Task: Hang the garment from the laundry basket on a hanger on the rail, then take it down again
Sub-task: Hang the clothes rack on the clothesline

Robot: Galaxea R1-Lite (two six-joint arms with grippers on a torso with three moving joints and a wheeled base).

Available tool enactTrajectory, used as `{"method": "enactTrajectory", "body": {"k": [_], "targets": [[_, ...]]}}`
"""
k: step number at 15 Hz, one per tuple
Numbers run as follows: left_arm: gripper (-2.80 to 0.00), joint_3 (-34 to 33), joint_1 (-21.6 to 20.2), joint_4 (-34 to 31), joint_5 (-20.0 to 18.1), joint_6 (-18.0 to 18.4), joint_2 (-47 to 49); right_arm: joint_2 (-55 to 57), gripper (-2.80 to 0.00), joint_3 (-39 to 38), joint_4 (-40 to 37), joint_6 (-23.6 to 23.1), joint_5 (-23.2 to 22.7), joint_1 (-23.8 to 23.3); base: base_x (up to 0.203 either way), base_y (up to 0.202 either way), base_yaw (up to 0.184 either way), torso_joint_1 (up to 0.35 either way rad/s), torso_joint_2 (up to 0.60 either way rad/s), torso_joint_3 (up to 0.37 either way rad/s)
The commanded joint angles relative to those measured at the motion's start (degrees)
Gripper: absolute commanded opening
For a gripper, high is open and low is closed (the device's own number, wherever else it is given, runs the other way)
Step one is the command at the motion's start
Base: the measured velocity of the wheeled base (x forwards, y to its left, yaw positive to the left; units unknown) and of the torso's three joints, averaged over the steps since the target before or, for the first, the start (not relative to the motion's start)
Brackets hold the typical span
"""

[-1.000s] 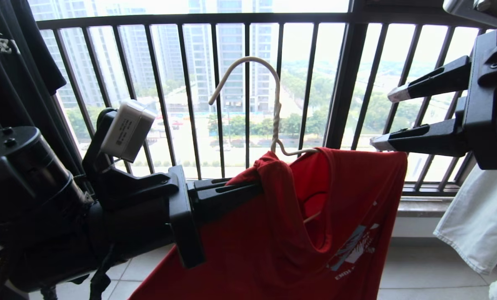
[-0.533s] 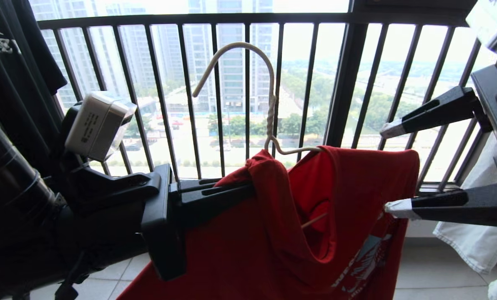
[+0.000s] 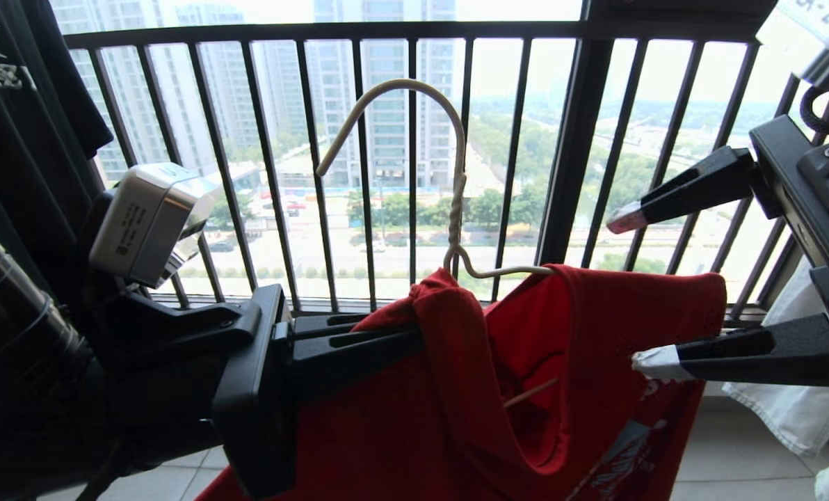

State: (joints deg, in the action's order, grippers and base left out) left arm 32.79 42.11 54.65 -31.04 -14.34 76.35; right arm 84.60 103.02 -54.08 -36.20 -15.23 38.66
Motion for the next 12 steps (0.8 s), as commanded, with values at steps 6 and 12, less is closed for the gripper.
{"method": "enactTrajectory", "body": {"k": [6,12], "targets": [[-2.80,-0.01,-0.36,0.37,-0.16,0.01,-0.98,4.38,0.00,0.42,-0.36,-1.80,-7.39,-0.52,0.000,0.000,0.000,0.000,0.00,0.000],[-2.80,-0.54,0.63,0.19,-0.25,-0.05,-3.69,4.61,0.00,0.60,-0.30,-2.36,-9.29,-0.52,0.000,0.000,0.000,0.000,0.00,0.000]]}}
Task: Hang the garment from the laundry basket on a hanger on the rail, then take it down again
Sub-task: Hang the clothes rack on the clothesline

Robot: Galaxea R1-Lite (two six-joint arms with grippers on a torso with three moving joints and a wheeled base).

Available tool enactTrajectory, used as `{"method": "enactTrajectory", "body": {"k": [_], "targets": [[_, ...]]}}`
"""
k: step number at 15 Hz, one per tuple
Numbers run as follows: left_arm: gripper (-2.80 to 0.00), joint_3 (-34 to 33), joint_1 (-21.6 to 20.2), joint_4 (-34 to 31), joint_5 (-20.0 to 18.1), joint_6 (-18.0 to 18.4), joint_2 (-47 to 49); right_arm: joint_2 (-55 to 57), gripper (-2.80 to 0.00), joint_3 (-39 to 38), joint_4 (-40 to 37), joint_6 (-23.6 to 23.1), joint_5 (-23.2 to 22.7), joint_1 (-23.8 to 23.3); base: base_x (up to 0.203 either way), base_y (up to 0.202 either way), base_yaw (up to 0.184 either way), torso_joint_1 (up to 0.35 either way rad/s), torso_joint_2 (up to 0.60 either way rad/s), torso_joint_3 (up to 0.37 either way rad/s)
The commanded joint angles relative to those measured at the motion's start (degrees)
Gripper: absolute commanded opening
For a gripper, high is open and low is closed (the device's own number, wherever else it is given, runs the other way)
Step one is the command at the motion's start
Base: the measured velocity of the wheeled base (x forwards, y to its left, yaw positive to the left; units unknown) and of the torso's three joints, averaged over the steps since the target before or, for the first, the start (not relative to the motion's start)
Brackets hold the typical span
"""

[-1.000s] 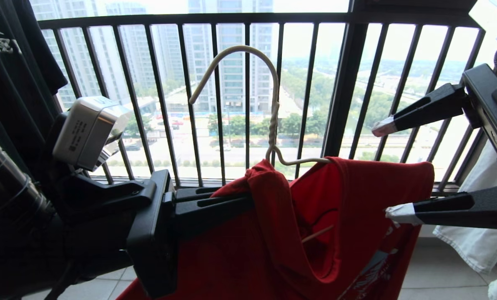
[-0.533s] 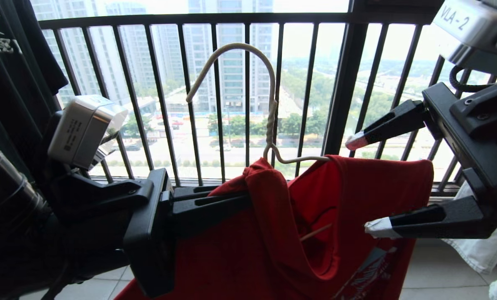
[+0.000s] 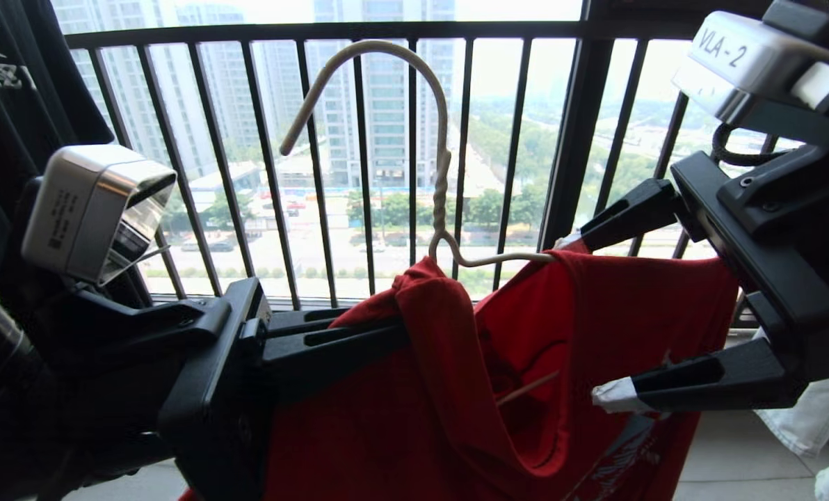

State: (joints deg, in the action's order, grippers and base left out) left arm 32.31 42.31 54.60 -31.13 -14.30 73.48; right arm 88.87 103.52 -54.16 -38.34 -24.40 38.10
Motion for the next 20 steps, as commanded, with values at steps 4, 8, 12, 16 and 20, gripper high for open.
{"method": "enactTrajectory", "body": {"k": [4,8,12,16,20], "targets": [[-2.80,0.04,0.76,0.34,-0.15,-0.03,-1.32,0.60,0.00,0.01,-0.24,-0.16,-0.21,0.05,0.000,0.000,0.000,0.000,0.00,0.000],[-2.80,0.13,0.69,0.71,-0.07,0.09,-1.15,0.95,0.00,0.01,-0.24,0.11,-0.56,0.73,0.000,0.000,0.000,0.000,0.00,0.000],[-2.80,0.62,0.67,0.92,0.11,0.30,-0.95,1.13,-2.80,0.01,-0.24,0.28,-0.60,2.18,0.000,0.000,0.000,0.000,0.00,0.000],[-2.80,1.52,0.59,0.95,0.34,0.18,-0.62,1.48,-2.80,0.63,-0.33,0.63,-0.83,2.66,0.000,0.000,0.000,0.000,0.00,0.000],[-2.80,2.07,0.58,0.95,0.46,0.32,-0.27,1.57,-2.80,1.10,-0.33,1.30,-0.74,3.35,0.000,0.000,0.000,0.000,0.00,0.000]]}}
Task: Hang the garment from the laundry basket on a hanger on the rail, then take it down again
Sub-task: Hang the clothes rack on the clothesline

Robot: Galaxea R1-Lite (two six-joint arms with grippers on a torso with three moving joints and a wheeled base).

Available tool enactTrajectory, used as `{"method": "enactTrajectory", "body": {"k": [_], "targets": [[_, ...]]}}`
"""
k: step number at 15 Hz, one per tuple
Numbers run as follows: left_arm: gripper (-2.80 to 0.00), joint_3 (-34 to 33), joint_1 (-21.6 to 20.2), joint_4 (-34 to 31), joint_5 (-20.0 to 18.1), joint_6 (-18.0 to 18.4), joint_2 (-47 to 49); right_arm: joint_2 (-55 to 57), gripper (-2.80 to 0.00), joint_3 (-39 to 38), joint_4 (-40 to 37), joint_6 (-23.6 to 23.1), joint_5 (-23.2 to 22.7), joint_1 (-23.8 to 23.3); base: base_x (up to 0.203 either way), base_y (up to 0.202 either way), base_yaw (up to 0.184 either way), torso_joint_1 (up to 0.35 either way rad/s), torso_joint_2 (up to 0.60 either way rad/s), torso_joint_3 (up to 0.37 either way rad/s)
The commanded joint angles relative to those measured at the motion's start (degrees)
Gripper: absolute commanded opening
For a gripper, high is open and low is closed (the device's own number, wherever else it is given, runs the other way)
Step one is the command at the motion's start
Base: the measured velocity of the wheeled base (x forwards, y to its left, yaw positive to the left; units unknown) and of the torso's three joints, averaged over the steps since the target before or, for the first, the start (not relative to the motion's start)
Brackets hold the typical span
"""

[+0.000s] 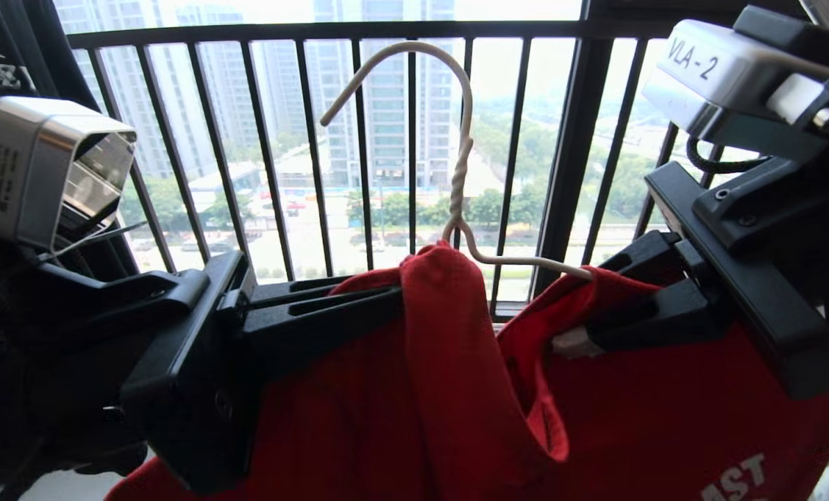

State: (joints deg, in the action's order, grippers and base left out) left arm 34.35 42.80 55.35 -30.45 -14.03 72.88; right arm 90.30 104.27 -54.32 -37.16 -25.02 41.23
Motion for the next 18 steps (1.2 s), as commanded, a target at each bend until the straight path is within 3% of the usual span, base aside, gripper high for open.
{"method": "enactTrajectory", "body": {"k": [1,8,11,12,13,18], "targets": [[-2.80,0.39,0.09,0.20,-0.22,0.00,0.39,0.06,-2.80,0.67,-0.26,0.31,-0.05,0.45,0.000,0.000,0.000,0.000,0.00,0.000],[-2.80,2.55,-0.44,-0.70,2.12,-0.04,2.27,-0.38,-2.80,0.76,-0.26,0.37,0.05,0.61,0.000,0.000,0.000,0.000,0.00,0.000],[-2.80,3.27,-0.44,-4.02,2.59,1.18,1.92,-0.47,-2.80,0.76,-0.26,0.33,0.05,0.61,0.000,0.000,0.000,0.000,0.00,0.000],[-1.86,3.01,-0.44,-4.02,2.59,2.43,1.91,-0.56,-2.80,0.76,-0.26,0.33,0.14,0.61,0.000,0.000,0.000,0.000,0.00,0.000],[0.00,2.65,-0.44,-4.03,2.59,3.32,1.73,-0.56,-2.80,0.76,-0.26,0.33,0.14,0.61,0.000,0.000,0.000,0.000,0.00,0.000],[0.00,2.65,-0.53,-4.37,2.59,3.39,1.39,-0.88,-2.80,0.76,-0.26,0.42,0.40,0.55,0.000,0.000,0.000,0.000,0.00,0.000]]}}
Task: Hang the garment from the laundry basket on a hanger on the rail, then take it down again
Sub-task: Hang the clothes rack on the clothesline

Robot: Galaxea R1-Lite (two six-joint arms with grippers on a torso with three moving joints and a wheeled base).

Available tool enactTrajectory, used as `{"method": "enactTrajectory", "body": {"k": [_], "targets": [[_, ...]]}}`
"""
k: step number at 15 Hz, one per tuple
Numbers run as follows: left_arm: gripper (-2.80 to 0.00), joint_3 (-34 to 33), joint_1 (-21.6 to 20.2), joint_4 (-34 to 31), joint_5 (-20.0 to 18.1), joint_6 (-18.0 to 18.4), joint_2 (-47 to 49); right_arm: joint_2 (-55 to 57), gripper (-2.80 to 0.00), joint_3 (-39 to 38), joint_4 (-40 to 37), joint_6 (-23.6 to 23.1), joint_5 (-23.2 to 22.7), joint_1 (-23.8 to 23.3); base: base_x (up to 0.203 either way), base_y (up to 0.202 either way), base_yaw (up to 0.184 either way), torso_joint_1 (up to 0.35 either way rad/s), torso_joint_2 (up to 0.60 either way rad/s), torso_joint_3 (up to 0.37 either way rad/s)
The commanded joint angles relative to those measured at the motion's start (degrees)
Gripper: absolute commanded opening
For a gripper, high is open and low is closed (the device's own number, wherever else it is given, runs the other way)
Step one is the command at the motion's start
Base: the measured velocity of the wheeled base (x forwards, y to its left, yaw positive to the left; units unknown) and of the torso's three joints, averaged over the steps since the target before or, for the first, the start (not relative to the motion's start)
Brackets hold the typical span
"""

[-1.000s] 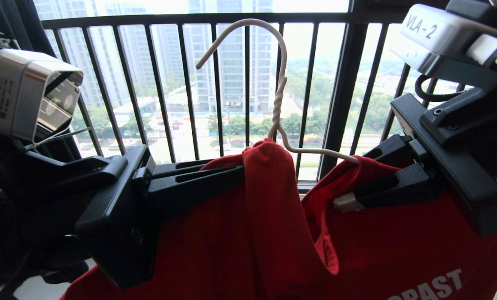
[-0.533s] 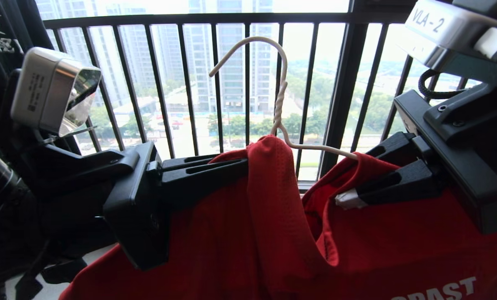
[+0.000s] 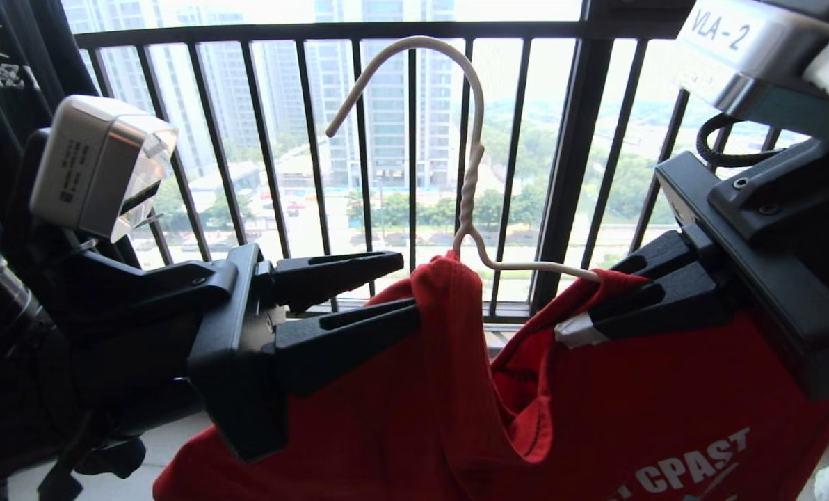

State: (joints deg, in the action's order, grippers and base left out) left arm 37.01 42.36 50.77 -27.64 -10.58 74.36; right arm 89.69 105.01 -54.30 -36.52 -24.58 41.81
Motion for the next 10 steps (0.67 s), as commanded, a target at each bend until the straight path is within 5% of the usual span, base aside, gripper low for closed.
{"method": "enactTrajectory", "body": {"k": [1,10], "targets": [[0.00,-0.07,-0.15,0.38,-0.22,0.03,-0.18,-0.39,-2.80,0.02,-0.28,-0.22,-0.03,-0.07,0.000,0.000,0.000,0.000,0.00,0.000],[0.00,0.43,-4.65,-0.01,-0.48,0.21,-5.46,-1.85,-2.80,0.02,-0.11,-0.04,2.21,-3.67,0.000,0.000,0.000,0.000,0.00,0.000]]}}
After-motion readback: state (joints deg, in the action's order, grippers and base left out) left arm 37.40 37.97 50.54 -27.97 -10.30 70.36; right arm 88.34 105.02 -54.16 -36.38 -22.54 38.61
